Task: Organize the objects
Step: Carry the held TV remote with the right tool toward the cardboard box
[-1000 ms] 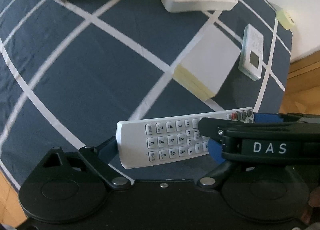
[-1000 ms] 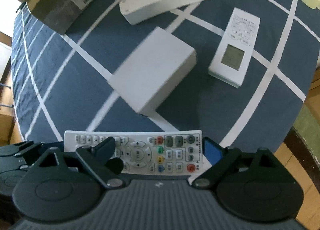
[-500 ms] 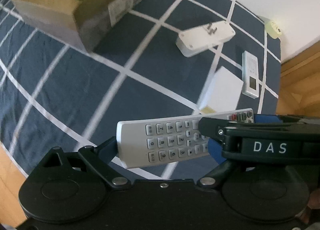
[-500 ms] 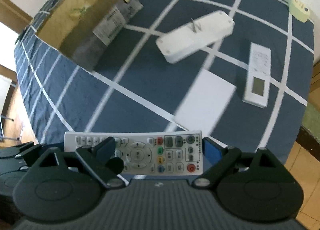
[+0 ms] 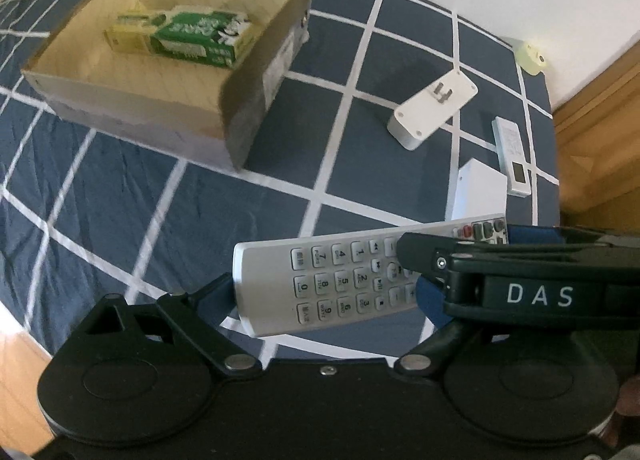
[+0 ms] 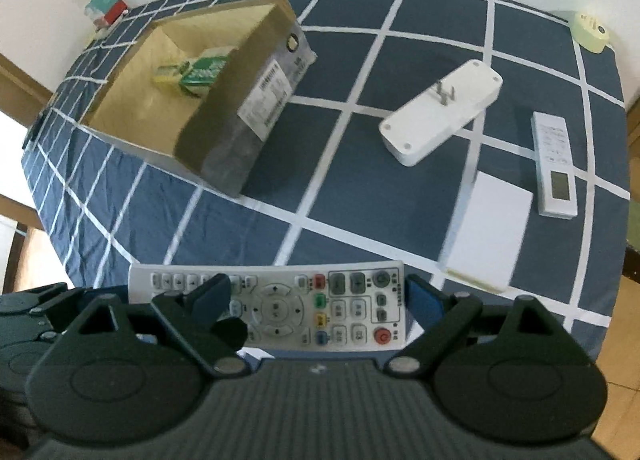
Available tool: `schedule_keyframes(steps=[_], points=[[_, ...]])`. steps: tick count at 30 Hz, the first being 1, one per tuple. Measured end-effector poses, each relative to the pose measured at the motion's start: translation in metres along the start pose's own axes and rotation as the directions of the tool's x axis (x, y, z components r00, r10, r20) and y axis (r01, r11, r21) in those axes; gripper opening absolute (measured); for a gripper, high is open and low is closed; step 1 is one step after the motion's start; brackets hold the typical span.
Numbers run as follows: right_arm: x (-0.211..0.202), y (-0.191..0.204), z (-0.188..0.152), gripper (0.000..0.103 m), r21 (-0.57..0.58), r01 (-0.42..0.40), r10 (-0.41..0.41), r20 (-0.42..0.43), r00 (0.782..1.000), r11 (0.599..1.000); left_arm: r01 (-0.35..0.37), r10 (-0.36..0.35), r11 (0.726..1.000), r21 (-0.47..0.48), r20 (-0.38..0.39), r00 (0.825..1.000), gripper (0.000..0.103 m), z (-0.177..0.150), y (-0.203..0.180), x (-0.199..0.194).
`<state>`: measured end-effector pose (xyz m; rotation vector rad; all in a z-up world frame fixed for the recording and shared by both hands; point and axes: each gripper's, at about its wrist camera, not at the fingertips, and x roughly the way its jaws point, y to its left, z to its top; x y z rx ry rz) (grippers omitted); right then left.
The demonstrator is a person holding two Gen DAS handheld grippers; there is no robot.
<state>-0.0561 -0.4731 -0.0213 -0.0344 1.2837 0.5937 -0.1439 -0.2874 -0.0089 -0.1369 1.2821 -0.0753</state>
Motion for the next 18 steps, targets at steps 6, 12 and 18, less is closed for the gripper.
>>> schedule_keyframes(steps=[6, 12, 18], points=[[-0.006, 0.021, 0.011, 0.092, 0.001, 0.001, -0.001, 0.023, 1.0, 1.0, 0.0, -0.001, 1.0, 0.01, 0.016, 1.0, 0.094, 0.013, 0.014, -0.012], [-0.009, 0.028, 0.026, 0.092, 0.004, -0.014, 0.014, 0.037, 0.999, 1.0, -0.016, 0.015, 1.0, 0.014, 0.035, 0.999, 0.094, 0.027, 0.017, -0.02], [-0.012, 0.033, 0.041, 0.092, -0.007, -0.025, 0.025, 0.048, 0.999, 1.0, -0.023, 0.023, 1.0, 0.004, 0.063, 0.998, 0.094, 0.039, 0.018, -0.026]])
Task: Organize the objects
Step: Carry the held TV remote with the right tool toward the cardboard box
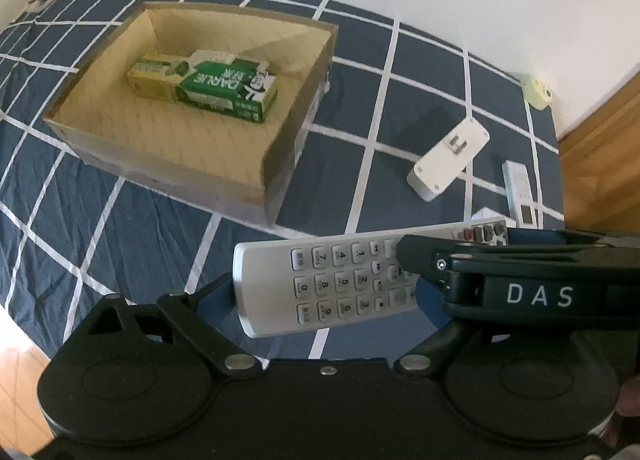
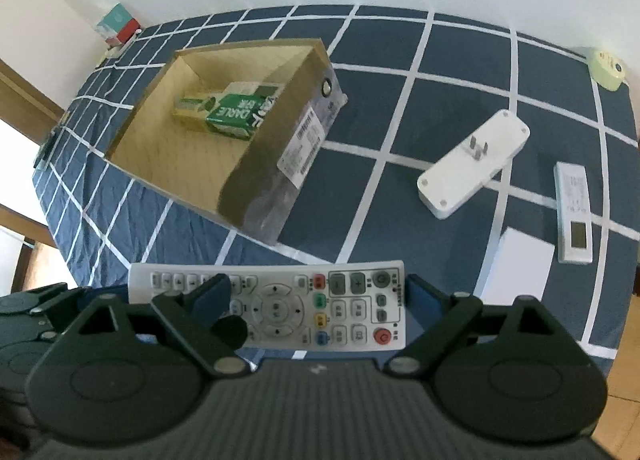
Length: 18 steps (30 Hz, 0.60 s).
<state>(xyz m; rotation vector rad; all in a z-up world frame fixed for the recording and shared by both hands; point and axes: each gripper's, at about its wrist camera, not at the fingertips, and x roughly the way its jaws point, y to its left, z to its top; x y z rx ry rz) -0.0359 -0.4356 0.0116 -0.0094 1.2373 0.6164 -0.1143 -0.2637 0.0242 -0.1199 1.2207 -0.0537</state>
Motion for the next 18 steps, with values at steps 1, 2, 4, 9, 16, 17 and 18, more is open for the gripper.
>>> schedule_keyframes(steps=[1, 2, 4, 9, 16, 17, 18], points=[[-0.001, 0.001, 0.002, 0.092, -0.002, 0.0, 0.0, 0.004, 1.0, 1.0, 0.0, 0.0, 1.0, 0.002, 0.004, 1.0, 0.094, 0.002, 0.0, -0.001], [-0.001, 0.002, 0.005, 0.092, -0.005, 0.0, 0.0, 0.006, 1.0, 1.0, 0.001, -0.001, 1.0, 0.004, 0.008, 1.0, 0.094, 0.004, 0.0, -0.001], [-0.002, 0.004, 0.009, 0.092, -0.007, 0.002, -0.002, 0.012, 1.0, 1.0, 0.003, -0.003, 1.0, 0.009, 0.013, 1.0, 0.094, 0.009, 0.002, -0.002], [0.0, 0.013, 0.021, 0.092, 0.016, 0.011, -0.011, 0.028, 1.0, 1.0, 0.014, -0.014, 1.0, 0.028, 0.022, 1.0, 0.094, 0.023, 0.012, -0.002], [0.007, 0.037, 0.043, 0.092, 0.076, 0.046, -0.052, 0.069, 0.996, 0.996, 0.055, -0.058, 0.993, 0.106, 0.026, 0.998, 0.094, 0.059, 0.042, 0.0], [0.009, 0.042, 0.047, 0.092, 0.092, 0.052, -0.059, 0.075, 0.995, 0.994, 0.06, -0.063, 0.991, 0.118, 0.024, 0.998, 0.094, 0.065, 0.047, -0.001], [0.01, 0.047, 0.05, 0.092, 0.106, 0.057, -0.066, 0.081, 0.995, 0.993, 0.067, -0.071, 0.989, 0.132, 0.021, 0.997, 0.094, 0.07, 0.052, 0.0]])
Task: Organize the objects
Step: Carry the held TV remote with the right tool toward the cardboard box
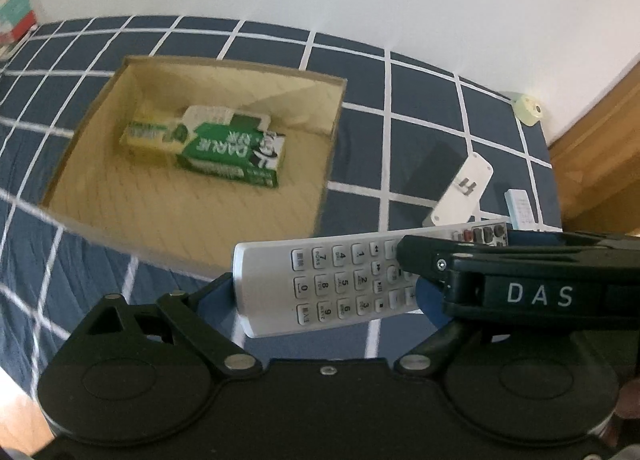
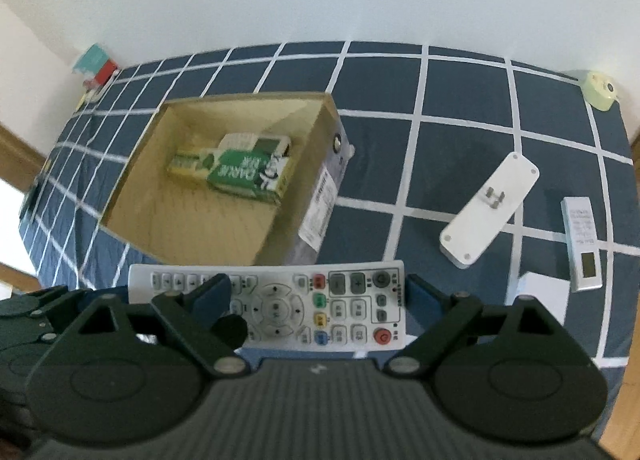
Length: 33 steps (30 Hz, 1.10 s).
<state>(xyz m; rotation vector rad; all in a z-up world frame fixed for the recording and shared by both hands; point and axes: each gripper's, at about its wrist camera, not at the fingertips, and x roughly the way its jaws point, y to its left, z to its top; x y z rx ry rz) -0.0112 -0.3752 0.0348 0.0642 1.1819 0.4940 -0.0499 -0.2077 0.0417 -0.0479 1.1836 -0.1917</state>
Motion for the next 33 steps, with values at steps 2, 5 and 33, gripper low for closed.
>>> schedule_keyframes(steps=[2, 5, 33], points=[[0.004, 0.013, 0.004, 0.092, 0.03, 0.013, -0.014, 0.015, 1.0, 0.999, 0.012, -0.012, 0.999, 0.029, -0.003, 1.0, 0.094, 0.009, 0.014, 0.0], [0.012, 0.032, 0.008, 0.092, 0.074, 0.026, -0.028, 0.037, 0.999, 0.997, 0.024, -0.024, 0.997, 0.072, -0.008, 1.0, 0.094, 0.02, 0.033, 0.0], [0.1, 0.139, 0.075, 0.093, 0.168, 0.069, -0.084, 0.087, 0.993, 0.983, 0.08, -0.075, 0.982, 0.173, -0.033, 0.997, 0.094, 0.115, 0.162, 0.04]])
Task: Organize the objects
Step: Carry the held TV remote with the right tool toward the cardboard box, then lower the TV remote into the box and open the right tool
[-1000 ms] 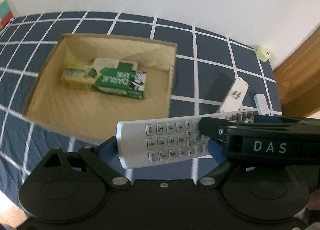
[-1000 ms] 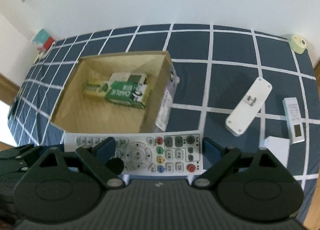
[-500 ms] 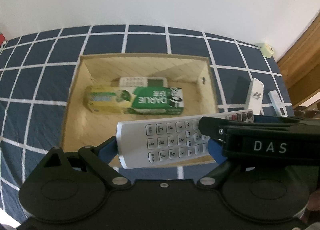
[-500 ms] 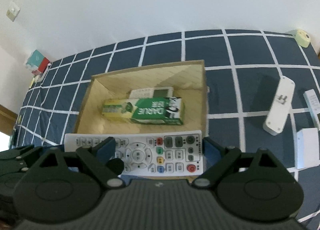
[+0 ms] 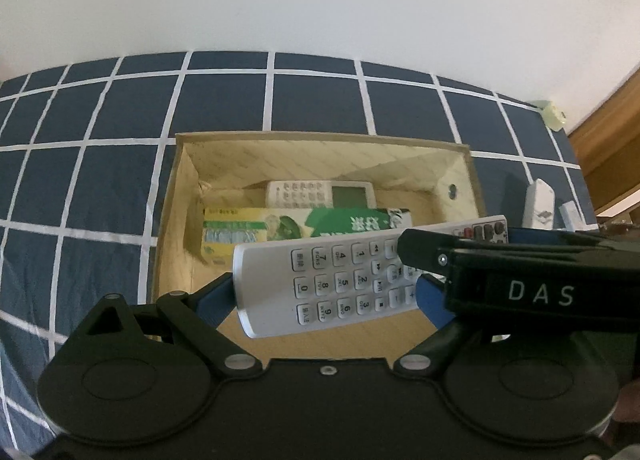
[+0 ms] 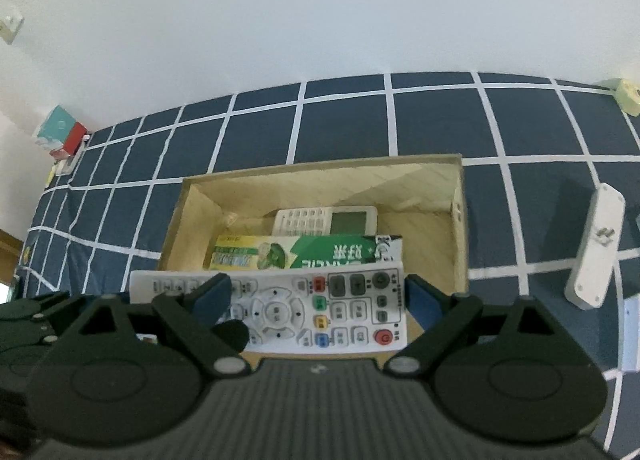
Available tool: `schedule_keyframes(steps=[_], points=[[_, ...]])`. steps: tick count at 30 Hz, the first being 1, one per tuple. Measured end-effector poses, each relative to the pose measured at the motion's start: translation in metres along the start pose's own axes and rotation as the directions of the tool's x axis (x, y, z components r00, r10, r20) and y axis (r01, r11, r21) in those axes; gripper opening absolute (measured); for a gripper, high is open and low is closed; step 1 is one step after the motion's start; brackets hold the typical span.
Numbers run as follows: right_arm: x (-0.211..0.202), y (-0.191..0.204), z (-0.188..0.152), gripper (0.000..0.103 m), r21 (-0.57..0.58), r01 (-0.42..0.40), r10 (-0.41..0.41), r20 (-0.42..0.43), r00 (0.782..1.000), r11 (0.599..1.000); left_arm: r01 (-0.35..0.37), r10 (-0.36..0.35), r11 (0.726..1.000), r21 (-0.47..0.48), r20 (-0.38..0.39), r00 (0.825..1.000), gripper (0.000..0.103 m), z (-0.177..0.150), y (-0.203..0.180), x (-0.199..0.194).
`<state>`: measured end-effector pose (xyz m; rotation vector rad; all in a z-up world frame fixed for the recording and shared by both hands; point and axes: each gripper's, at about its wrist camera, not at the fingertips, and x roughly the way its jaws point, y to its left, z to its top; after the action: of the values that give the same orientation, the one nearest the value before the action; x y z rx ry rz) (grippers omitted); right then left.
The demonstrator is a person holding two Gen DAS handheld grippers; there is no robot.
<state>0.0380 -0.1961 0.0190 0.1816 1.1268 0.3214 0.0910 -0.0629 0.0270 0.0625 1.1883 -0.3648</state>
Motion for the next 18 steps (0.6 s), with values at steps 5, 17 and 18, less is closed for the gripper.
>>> schedule_keyframes(steps=[5, 17, 18], points=[[0.034, -0.004, 0.022, 0.093, 0.022, 0.005, -0.004, -0.027, 1.0, 1.0, 0.004, -0.004, 1.0, 0.011, -0.03, 1.0, 0.094, 0.025, 0.013, 0.032], [0.117, -0.028, 0.063, 0.093, 0.079, 0.012, -0.003, -0.105, 0.994, 0.997, 0.006, -0.001, 0.999, 0.032, -0.129, 0.992, 0.094, 0.07, 0.03, 0.107], [0.121, -0.03, 0.064, 0.093, 0.083, 0.013, -0.004, -0.109, 0.994, 0.996, 0.007, -0.002, 0.999, 0.034, -0.136, 0.991, 0.094, 0.072, 0.03, 0.111]])
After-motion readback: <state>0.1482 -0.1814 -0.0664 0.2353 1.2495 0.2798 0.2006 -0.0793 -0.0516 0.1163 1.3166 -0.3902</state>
